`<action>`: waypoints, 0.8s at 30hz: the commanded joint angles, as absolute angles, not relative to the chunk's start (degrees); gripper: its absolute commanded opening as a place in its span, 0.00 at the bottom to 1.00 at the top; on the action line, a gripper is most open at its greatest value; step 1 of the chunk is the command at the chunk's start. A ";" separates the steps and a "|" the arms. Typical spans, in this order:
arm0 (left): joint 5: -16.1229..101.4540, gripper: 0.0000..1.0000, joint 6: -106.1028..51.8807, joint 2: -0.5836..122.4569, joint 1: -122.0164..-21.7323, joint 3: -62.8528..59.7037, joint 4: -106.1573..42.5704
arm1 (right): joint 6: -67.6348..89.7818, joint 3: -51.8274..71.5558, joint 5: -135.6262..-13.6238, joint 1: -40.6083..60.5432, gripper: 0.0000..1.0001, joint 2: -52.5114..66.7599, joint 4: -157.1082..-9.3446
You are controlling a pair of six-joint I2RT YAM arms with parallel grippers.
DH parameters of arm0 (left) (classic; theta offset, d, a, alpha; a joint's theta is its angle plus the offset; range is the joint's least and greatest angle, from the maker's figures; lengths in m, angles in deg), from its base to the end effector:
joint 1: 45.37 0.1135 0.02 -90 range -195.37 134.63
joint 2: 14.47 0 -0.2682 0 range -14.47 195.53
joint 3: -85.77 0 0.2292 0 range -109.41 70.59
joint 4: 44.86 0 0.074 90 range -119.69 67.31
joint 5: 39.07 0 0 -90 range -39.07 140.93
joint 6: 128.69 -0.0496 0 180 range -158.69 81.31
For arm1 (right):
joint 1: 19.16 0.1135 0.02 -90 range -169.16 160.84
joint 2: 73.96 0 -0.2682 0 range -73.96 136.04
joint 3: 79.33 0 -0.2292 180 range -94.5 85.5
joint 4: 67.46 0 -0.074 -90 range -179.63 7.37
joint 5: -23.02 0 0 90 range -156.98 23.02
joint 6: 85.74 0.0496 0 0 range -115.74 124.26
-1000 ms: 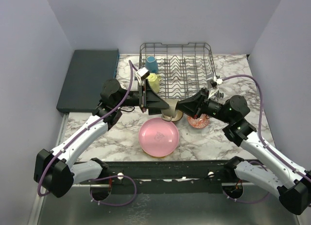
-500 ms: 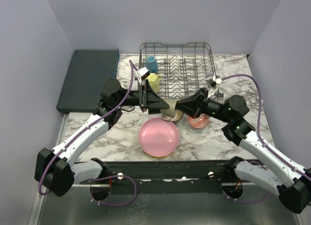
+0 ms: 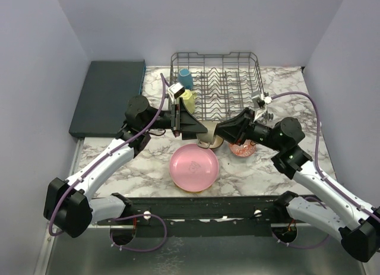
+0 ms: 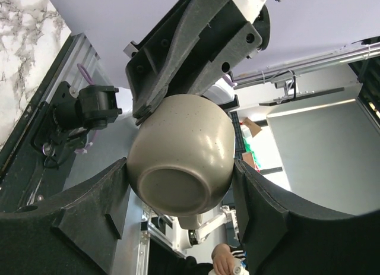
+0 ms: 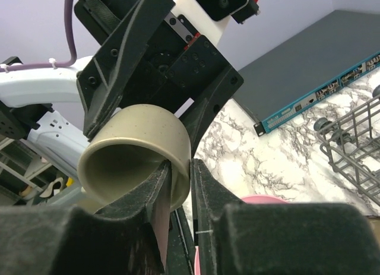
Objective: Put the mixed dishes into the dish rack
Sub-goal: Turn the cup upside down in the dish rack.
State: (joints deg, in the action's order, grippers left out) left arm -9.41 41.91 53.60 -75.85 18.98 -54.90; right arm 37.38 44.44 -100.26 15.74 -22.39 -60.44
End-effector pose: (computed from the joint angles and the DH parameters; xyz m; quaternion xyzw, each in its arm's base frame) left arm 0.1905 -0.1621 0.3722 0.1072 0.6714 -0.7262 0.1015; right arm 0.1442 0.1338 0.3656 -0.2314 0.6015 0.5654 0.5147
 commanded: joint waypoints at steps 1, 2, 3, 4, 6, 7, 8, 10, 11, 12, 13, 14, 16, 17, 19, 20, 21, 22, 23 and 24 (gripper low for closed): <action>-10.16 0.17 42.07 54.16 -75.96 18.91 -57.29 | 36.27 45.13 -98.21 16.13 0.29 -25.12 -62.27; -10.07 0.16 42.04 54.15 -75.96 18.96 -57.29 | 36.03 45.20 -97.94 16.15 0.31 -25.64 -63.03; -9.98 0.15 42.06 54.10 -75.96 19.02 -57.29 | 35.84 45.31 -97.58 16.17 0.33 -26.07 -63.51; -9.95 0.14 42.08 54.12 -75.96 19.13 -57.29 | 35.73 45.33 -97.34 16.17 0.34 -26.68 -64.17; -9.73 0.13 42.05 54.16 -75.96 19.35 -57.29 | 35.66 45.31 -96.64 16.17 0.37 -27.82 -65.55; -9.52 0.12 42.07 54.17 -75.96 19.46 -57.29 | 35.53 45.32 -96.40 16.16 0.38 -28.45 -66.19; -9.48 0.11 42.08 54.25 -75.96 19.60 -57.29 | 35.39 45.29 -95.98 16.17 0.38 -29.23 -67.06; -9.19 0.09 42.00 54.26 -75.96 19.77 -57.13 | 35.08 45.14 -95.02 16.17 0.39 -30.85 -69.07; -9.10 0.08 41.83 54.34 -75.96 19.67 -56.88 | 34.69 44.94 -94.57 16.17 0.39 -31.72 -70.50; -8.97 0.08 41.57 54.39 -75.95 19.70 -56.58 | 34.24 44.70 -93.96 16.15 0.39 -32.43 -71.60; -8.88 0.08 41.19 54.52 -75.91 19.63 -56.07 | 33.89 44.46 -93.31 16.17 0.40 -33.41 -73.21; -8.75 0.07 40.61 54.67 -75.89 19.47 -55.29 | 33.48 44.19 -92.58 16.17 0.40 -34.20 -74.44; -8.55 0.07 39.40 54.99 -75.96 19.06 -53.73 | 32.73 43.76 -91.33 16.16 0.41 -35.90 -77.27; -8.49 0.07 38.70 55.20 -75.93 18.73 -52.80 | 32.43 43.62 -90.64 16.17 0.41 -36.57 -78.52; -8.45 0.06 37.03 55.76 -75.87 17.66 -50.81 | 31.97 43.06 -89.39 16.17 0.41 -37.90 -81.22; -8.33 0.06 35.92 56.13 -75.87 17.02 -49.10 | 31.85 42.84 -88.74 16.11 0.41 -38.58 -82.42; -8.16 0.06 34.28 56.42 -75.87 16.09 -46.74 | 31.56 42.48 -88.17 16.17 0.41 -39.18 -84.86; -7.74 0.05 32.66 56.75 -75.87 15.14 -44.33 | 31.33 42.22 -87.68 16.11 0.41 -39.62 -86.38; -7.37 0.05 30.47 56.95 -75.87 13.91 -41.26 | 31.10 41.98 -87.19 16.17 0.42 -40.17 -87.97; -6.63 0.05 28.25 57.22 -75.87 12.83 -38.45 | 30.99 41.80 -86.68 16.17 0.42 -40.60 -89.07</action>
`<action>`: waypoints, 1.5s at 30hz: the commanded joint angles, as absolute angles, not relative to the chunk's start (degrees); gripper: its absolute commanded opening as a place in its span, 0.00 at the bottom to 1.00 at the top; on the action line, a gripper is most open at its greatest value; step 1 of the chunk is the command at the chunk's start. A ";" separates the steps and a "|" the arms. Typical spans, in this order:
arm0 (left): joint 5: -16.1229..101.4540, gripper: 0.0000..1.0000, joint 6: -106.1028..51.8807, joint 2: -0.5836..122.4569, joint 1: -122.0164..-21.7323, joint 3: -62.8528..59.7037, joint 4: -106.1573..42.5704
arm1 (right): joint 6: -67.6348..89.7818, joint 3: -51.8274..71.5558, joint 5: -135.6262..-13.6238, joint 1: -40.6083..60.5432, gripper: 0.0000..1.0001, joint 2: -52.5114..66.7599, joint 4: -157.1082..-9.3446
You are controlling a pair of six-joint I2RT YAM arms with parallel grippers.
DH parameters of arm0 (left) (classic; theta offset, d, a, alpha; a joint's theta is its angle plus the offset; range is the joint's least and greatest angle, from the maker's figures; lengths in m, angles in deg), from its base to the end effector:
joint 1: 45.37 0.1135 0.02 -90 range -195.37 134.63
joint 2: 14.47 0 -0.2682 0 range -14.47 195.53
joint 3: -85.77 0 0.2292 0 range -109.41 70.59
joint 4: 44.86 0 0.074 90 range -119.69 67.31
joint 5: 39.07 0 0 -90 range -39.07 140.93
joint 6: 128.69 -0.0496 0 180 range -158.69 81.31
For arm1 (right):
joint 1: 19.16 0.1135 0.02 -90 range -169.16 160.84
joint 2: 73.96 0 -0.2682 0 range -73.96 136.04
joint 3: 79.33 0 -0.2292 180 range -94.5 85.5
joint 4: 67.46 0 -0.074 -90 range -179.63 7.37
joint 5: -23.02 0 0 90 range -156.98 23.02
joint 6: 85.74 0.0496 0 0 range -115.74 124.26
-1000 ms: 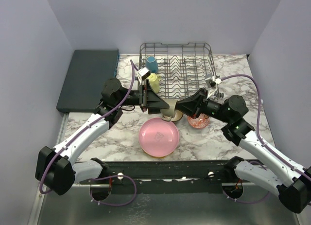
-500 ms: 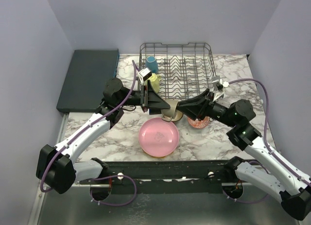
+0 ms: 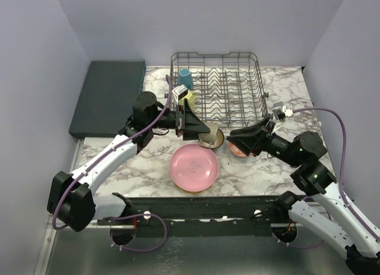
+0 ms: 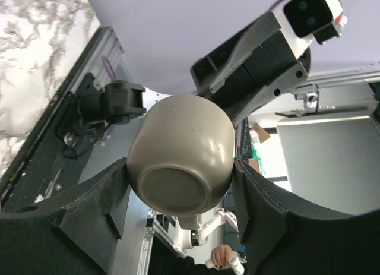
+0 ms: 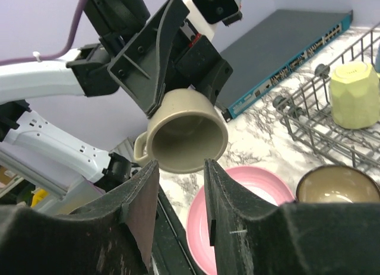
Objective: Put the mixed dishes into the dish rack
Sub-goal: Turn the cup upside down in the dish rack.
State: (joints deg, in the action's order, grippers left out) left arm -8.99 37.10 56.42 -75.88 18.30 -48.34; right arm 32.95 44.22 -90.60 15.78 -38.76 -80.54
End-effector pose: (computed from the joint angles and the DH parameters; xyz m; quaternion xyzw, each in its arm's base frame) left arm 0.2021 -0.1689 0.3534 0.0904 0.7011 -0.7021 0.0852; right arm 0.0974 0.0923 0.3681 -0.1894 0.6317 0.5039 0.5579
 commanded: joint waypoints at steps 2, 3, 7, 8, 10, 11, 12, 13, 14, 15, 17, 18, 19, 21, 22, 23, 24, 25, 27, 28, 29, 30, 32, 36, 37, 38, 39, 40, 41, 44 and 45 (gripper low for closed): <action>-5.25 0.04 23.79 57.92 -75.81 10.24 -32.35 | 30.64 41.78 -85.70 16.13 0.42 -41.45 -90.79; -4.55 0.04 21.91 58.26 -75.79 9.03 -29.96 | 30.48 41.85 -85.02 16.17 0.42 -41.97 -91.42; -1.76 0.03 16.30 59.87 -75.46 5.30 -20.88 | 30.05 42.58 -83.33 16.13 0.42 -43.48 -92.49; -0.22 0.03 14.20 60.25 -75.39 4.11 -18.02 | 29.94 42.74 -83.11 16.16 0.42 -43.82 -92.77; 2.57 0.02 10.56 61.27 -75.35 1.57 -13.00 | 29.51 42.94 -82.58 16.16 0.42 -44.14 -93.46; 3.87 0.02 9.16 61.97 -75.35 0.48 -10.97 | 29.27 42.90 -82.18 16.17 0.42 -44.23 -93.80; 5.70 0.02 7.31 62.43 -75.28 -1.01 -8.13 | 29.00 42.95 -81.74 16.17 0.42 -44.32 -94.32; 7.34 0.02 5.76 63.20 -75.26 -2.36 -5.69 | 28.63 42.88 -81.40 16.17 0.42 -44.21 -94.76; 9.38 0.02 3.88 63.87 -75.26 -4.03 -3.03 | 28.14 42.70 -80.87 16.17 0.42 -44.15 -95.33; 11.09 0.01 2.25 64.59 -75.26 -5.37 -0.80 | 27.88 42.39 -80.60 16.17 0.43 -44.04 -95.85; 15.33 0.01 -0.38 66.00 -75.26 -8.21 3.27 | 27.16 41.83 -79.90 16.17 0.43 -43.82 -97.00; 17.48 0.01 -1.38 66.92 -75.26 -9.68 5.37 | 26.81 41.60 -79.34 16.17 0.43 -43.71 -97.67; 20.35 0.01 -2.37 67.67 -75.30 -11.19 7.07 | 26.47 41.16 -78.98 16.17 0.43 -43.50 -98.52; 24.93 0.00 -3.86 69.30 -75.26 -13.48 10.60 | 25.65 40.45 -78.16 16.17 0.43 -43.07 -99.98; 27.18 0.00 -4.32 70.20 -75.26 -14.33 11.85 | 25.41 40.17 -77.87 16.15 0.43 -42.86 -100.69; 29.68 0.00 -4.69 70.91 -75.26 -15.36 13.19 | 25.07 39.86 -77.61 16.15 0.43 -42.62 -101.34; 32.07 0.00 -5.06 71.80 -75.26 -16.17 14.18 | 24.84 39.71 -77.45 16.17 0.43 -42.52 -101.71; 33.97 0.00 -5.24 72.42 -75.26 -16.94 15.15 | 24.64 39.70 -77.44 16.17 0.43 -42.39 -102.02; 36.91 0.00 -5.75 74.06 -75.26 -18.51 16.32 | 24.21 39.74 -77.45 16.16 0.43 -42.39 -102.48; 38.35 0.00 -5.84 74.77 -75.30 -19.32 16.80 | 23.88 39.94 -77.15 16.17 0.43 -42.44 -102.52; 39.83 0.00 -6.07 75.59 -75.26 -20.34 17.50 | 23.62 39.97 -76.96 16.17 0.43 -42.42 -102.58; 41.74 0.00 -6.25 76.33 -75.26 -21.24 18.29 | 23.30 40.08 -76.87 16.17 0.43 -42.49 -102.67; 44.58 0.00 -6.67 78.03 -75.26 -23.15 19.59 | 23.05 39.98 -76.60 16.17 0.43 -42.33 -102.79; 48.59 0.00 -6.50 81.07 -75.26 -25.86 21.00 | 23.20 40.07 -76.91 16.16 0.43 -42.10 -102.92; 49.59 0.00 -6.01 81.80 -75.26 -26.31 21.10 | 23.21 40.22 -77.13 16.17 0.43 -42.03 -102.93; 50.40 0.00 -5.57 82.45 -75.25 -26.71 21.26 | 23.34 40.21 -77.26 16.16 0.44 -41.94 -103.05; 51.19 0.00 -5.03 83.20 -75.26 -27.00 21.37 | 23.42 40.26 -77.40 16.17 0.43 -41.86 -103.22; 52.83 0.00 -4.36 83.87 -75.30 -27.31 21.46 | 23.58 40.40 -77.46 16.17 0.43 -41.80 -103.37; 53.61 0.00 -3.73 84.27 -75.26 -27.48 21.46 | 23.66 40.44 -77.47 16.17 0.43 -41.83 -103.50; 56.48 0.00 -1.52 85.69 -75.26 -28.22 21.42 | 24.13 40.88 -77.74 16.16 0.43 -42.04 -103.64; 57.14 0.00 -0.87 86.10 -75.26 -28.72 21.38 | 24.24 41.05 -77.91 16.17 0.43 -42.07 -103.47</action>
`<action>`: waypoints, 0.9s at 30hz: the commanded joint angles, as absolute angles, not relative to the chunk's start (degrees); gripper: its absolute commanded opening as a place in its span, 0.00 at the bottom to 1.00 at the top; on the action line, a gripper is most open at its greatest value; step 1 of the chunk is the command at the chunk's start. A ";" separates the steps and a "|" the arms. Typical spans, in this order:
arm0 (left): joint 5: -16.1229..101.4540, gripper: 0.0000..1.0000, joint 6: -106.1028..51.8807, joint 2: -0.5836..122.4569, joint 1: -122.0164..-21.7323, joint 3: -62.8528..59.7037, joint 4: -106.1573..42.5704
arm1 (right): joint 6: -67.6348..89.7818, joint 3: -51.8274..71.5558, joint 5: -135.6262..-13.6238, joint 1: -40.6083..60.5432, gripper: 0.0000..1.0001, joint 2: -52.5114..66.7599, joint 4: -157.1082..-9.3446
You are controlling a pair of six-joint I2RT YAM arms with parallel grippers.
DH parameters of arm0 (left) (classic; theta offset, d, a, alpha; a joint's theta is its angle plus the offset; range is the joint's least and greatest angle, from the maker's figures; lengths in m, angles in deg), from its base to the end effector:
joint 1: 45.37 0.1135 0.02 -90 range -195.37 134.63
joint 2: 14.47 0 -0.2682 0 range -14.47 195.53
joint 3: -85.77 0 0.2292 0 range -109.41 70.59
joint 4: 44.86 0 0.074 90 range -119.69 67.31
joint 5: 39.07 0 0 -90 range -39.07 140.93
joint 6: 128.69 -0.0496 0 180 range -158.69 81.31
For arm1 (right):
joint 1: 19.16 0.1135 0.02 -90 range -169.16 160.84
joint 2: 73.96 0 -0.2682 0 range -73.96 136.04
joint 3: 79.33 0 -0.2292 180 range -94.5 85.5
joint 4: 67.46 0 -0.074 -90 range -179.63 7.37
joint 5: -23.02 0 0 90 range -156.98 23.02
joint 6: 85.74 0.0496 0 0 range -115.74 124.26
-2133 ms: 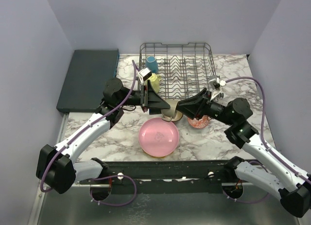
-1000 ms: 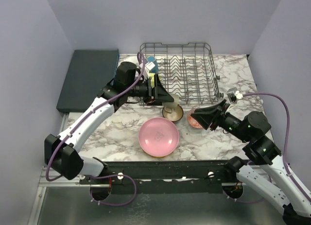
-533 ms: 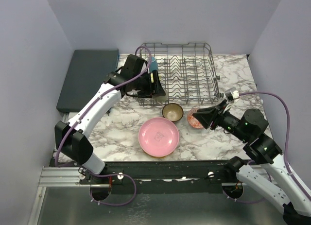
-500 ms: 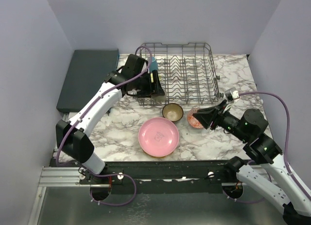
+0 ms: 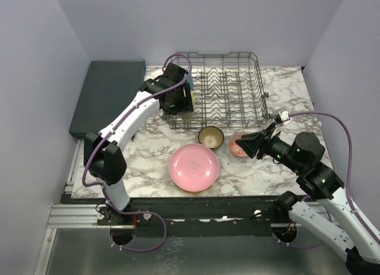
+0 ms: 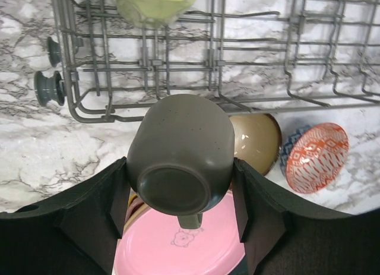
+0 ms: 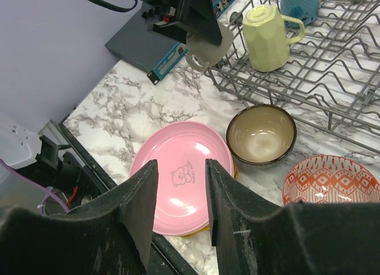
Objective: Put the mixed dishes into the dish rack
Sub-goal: Turn the cup upside down in the dish rack.
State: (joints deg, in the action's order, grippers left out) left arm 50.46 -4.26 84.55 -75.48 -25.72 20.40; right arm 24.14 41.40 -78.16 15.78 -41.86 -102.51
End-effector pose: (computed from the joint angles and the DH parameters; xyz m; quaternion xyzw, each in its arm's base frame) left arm 0.3117 -0.1812 0.3294 -0.0344 0.9471 -0.1736 0.2677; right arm 0.0914 0.0756 0.3439 -0.1618 0.7356 0.3661 0.5465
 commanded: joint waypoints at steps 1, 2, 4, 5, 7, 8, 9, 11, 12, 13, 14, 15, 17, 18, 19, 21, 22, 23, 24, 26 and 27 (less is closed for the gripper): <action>57.52 0.00 -0.08 86.65 -75.26 -29.16 21.33 | 24.39 41.24 -77.94 16.17 0.43 -42.13 -103.46; 57.81 0.00 0.68 87.25 -75.26 -29.82 21.29 | 24.52 41.37 -78.04 16.17 0.43 -42.15 -103.40; 58.46 0.00 2.67 88.10 -75.26 -30.64 21.07 | 24.49 41.54 -78.21 16.13 0.43 -42.14 -103.47; 58.75 0.00 3.49 88.51 -75.26 -30.90 20.90 | 24.52 41.50 -78.23 16.17 0.43 -42.18 -103.53; 59.88 0.00 5.46 89.18 -75.26 -31.18 20.52 | 24.51 41.50 -78.14 16.17 0.43 -42.19 -103.76; 60.33 0.00 6.55 89.54 -75.26 -31.36 20.45 | 24.52 41.52 -78.11 16.15 0.43 -42.19 -103.88; 60.80 0.00 7.35 89.91 -75.26 -31.61 20.43 | 24.59 41.54 -78.06 16.17 0.43 -42.16 -103.94; 61.68 0.00 8.77 90.75 -75.35 -32.10 20.54 | 24.50 41.63 -77.93 16.17 0.43 -42.34 -104.33; 62.06 0.00 9.55 91.11 -75.35 -32.28 20.58 | 24.62 41.69 -77.87 16.17 0.43 -42.37 -104.50; 62.53 0.00 10.31 91.32 -75.39 -32.48 20.66 | 24.64 41.72 -77.74 16.12 0.43 -42.42 -104.67; 63.06 0.00 10.97 91.51 -75.37 -32.57 20.80 | 24.65 41.77 -77.72 16.17 0.43 -42.50 -104.85; 63.66 0.00 11.81 91.76 -75.35 -32.81 20.96 | 24.65 41.75 -77.74 16.14 0.43 -42.54 -104.97; 64.68 0.00 13.08 92.24 -75.35 -33.38 21.35 | 24.67 41.84 -77.50 16.14 0.43 -42.70 -105.22; 65.40 0.00 13.83 92.52 -75.35 -33.74 21.76 | 24.67 41.88 -77.45 16.14 0.43 -42.69 -105.26; 66.08 0.00 14.92 92.88 -75.35 -34.18 22.17 | 24.69 41.96 -77.44 16.17 0.43 -42.83 -105.26; 67.68 0.00 16.67 93.61 -75.37 -35.12 23.33 | 24.71 42.03 -77.55 16.17 0.43 -42.76 -105.39; 68.32 0.00 17.45 94.01 -75.35 -35.73 24.01 | 24.74 42.00 -77.59 16.17 0.43 -42.75 -105.47; 69.01 0.00 18.17 94.51 -75.35 -36.19 24.49 | 24.71 42.03 -77.49 16.17 0.43 -42.69 -105.56; 69.55 0.00 19.04 94.91 -75.35 -36.81 25.07 | 24.79 42.06 -77.49 16.15 0.43 -42.73 -105.61; 70.41 0.00 20.42 96.01 -75.35 -37.82 26.33 | 24.83 42.14 -77.59 16.17 0.43 -42.69 -105.72; 70.44 0.00 20.61 96.53 -75.35 -38.22 26.62 | 24.93 42.10 -77.58 16.17 0.43 -42.79 -105.80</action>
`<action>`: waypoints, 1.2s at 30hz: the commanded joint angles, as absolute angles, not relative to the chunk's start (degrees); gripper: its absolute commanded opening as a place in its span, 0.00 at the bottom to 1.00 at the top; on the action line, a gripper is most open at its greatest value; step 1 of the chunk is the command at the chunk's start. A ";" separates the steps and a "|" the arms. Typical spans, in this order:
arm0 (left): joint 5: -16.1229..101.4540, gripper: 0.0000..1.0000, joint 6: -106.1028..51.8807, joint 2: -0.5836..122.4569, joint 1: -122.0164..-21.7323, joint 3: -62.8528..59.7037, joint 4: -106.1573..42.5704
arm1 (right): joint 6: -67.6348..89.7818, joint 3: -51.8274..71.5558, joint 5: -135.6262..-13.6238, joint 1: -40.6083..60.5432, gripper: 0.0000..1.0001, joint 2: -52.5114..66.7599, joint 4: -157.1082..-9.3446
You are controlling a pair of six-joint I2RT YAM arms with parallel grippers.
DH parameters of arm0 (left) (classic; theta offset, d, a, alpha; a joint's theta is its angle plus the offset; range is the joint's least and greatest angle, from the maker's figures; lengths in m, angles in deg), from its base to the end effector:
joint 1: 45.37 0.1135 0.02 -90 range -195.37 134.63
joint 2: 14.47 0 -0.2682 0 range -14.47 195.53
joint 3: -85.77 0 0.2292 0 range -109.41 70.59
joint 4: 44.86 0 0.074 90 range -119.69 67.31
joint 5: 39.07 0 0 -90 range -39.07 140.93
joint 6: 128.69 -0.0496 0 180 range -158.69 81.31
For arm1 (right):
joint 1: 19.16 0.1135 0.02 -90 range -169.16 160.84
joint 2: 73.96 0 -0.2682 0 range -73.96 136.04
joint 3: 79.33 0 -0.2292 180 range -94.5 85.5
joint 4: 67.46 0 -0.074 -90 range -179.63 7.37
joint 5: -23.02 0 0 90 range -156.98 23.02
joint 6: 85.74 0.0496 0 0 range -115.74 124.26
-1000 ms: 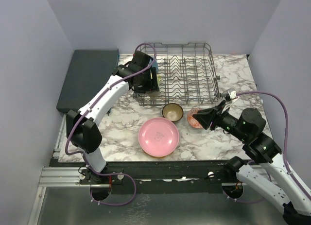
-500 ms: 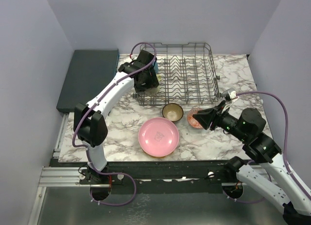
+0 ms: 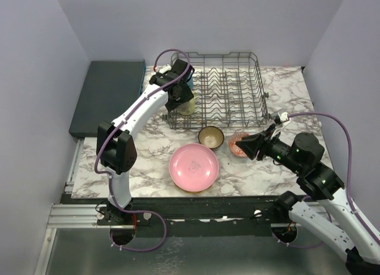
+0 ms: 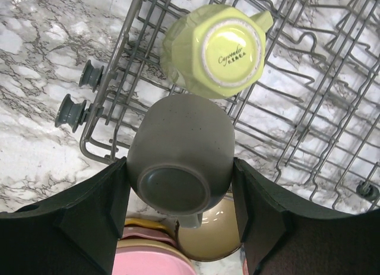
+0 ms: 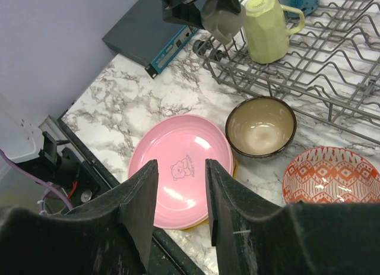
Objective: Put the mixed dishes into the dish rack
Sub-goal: Turn the cup upside down in the dish rack.
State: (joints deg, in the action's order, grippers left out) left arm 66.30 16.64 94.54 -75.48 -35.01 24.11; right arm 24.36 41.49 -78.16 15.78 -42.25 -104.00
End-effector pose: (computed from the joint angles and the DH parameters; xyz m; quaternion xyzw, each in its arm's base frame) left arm 0.3507 -0.1882 0.3114 -0.2444 0.9195 -0.0956 0.2926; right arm 0.0898 0.0745 0.3409 -0.1605 0.7427 0.3642 0.5386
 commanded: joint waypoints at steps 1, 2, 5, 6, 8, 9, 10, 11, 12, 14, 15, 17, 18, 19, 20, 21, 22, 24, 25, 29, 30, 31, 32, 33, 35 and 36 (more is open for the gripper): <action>70.59 0.00 21.06 97.19 -75.35 -38.69 27.00 | 24.97 42.17 -77.58 16.17 0.43 -42.80 -105.92; 70.57 0.00 21.39 97.80 -75.35 -39.12 27.46 | 25.08 42.19 -77.52 16.17 0.43 -42.78 -106.01; 70.18 0.00 21.73 99.61 -75.35 -40.62 28.26 | 25.13 42.25 -77.34 16.17 0.43 -42.92 -106.34; 70.13 0.00 21.84 100.01 -75.35 -40.96 28.52 | 25.09 42.19 -77.23 16.13 0.43 -42.95 -106.45; 70.09 0.00 21.95 100.69 -75.35 -41.19 28.67 | 25.17 42.30 -77.16 16.14 0.43 -43.08 -106.62; 70.13 0.00 22.08 100.87 -75.35 -41.12 28.75 | 25.19 42.35 -77.07 16.17 0.43 -43.05 -106.63; 70.17 0.00 22.13 101.08 -75.39 -41.03 28.76 | 25.19 42.47 -77.05 16.17 0.43 -43.11 -106.68; 70.17 0.00 22.13 101.25 -75.35 -40.91 28.76 | 25.23 42.52 -77.06 16.17 0.43 -43.12 -106.70; 70.17 0.00 22.13 101.32 -75.35 -40.70 28.76 | 25.32 42.50 -77.12 16.12 0.43 -43.11 -106.70; 70.09 0.00 22.22 101.62 -75.35 -40.10 28.76 | 25.34 42.60 -77.13 16.17 0.43 -43.07 -106.75; 69.96 0.00 22.28 101.72 -75.35 -39.79 28.76 | 25.21 42.60 -77.06 16.17 0.43 -43.04 -106.77; 69.67 0.00 22.31 102.04 -75.35 -39.17 28.60 | 25.26 42.69 -77.13 16.17 0.43 -42.88 -106.71; 69.46 0.00 22.18 102.36 -75.30 -38.97 28.67 | 25.18 42.64 -77.18 16.17 0.43 -42.80 -106.63; 69.15 0.00 21.86 102.74 -75.34 -39.00 28.67 | 25.16 42.69 -77.21 16.17 0.43 -42.73 -106.63; 68.91 0.00 21.63 103.08 -75.35 -39.16 28.67 | 25.11 42.67 -77.25 16.17 0.43 -42.62 -106.63; 68.70 0.00 21.52 103.42 -75.35 -39.22 28.67 | 25.16 42.62 -77.25 16.16 0.43 -42.53 -106.53; 68.60 0.00 21.51 103.64 -75.35 -39.35 28.62 | 25.09 42.61 -77.34 16.16 0.43 -42.40 -106.54; 68.42 0.00 21.34 104.37 -75.35 -39.85 28.60 | 24.99 42.61 -77.36 16.17 0.43 -42.30 -106.61; 68.42 0.00 21.35 104.67 -75.35 -40.09 28.59 | 24.94 42.58 -77.39 16.15 0.43 -42.30 -106.60; 68.21 0.00 21.47 105.92 -75.35 -40.91 28.59 | 24.66 42.56 -77.38 16.16 0.43 -42.16 -106.91; 68.01 0.00 21.51 106.17 -75.35 -41.02 28.59 | 24.68 42.60 -77.40 16.15 0.43 -42.22 -106.96; 67.90 0.00 21.61 106.48 -75.35 -41.16 28.58 | 24.58 42.60 -77.33 16.13 0.43 -42.16 -107.05; 67.80 0.00 21.68 106.78 -75.35 -41.20 28.58 | 24.45 42.60 -77.22 16.13 0.43 -42.14 -107.11; 67.67 0.00 21.76 106.98 -75.35 -41.29 28.54 | 24.43 42.61 -77.19 16.17 0.43 -42.16 -107.15; 67.58 0.00 21.78 107.46 -75.36 -41.29 28.58 | 24.27 42.58 -77.13 16.17 0.43 -42.09 -107.11; 67.56 0.00 21.78 107.68 -75.35 -41.21 28.56 | 24.17 42.55 -77.12 16.15 0.43 -41.90 -107.15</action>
State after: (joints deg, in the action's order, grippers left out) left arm 67.92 21.71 106.78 -75.48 -39.29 28.70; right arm 25.14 42.08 -78.14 15.78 -42.17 -105.90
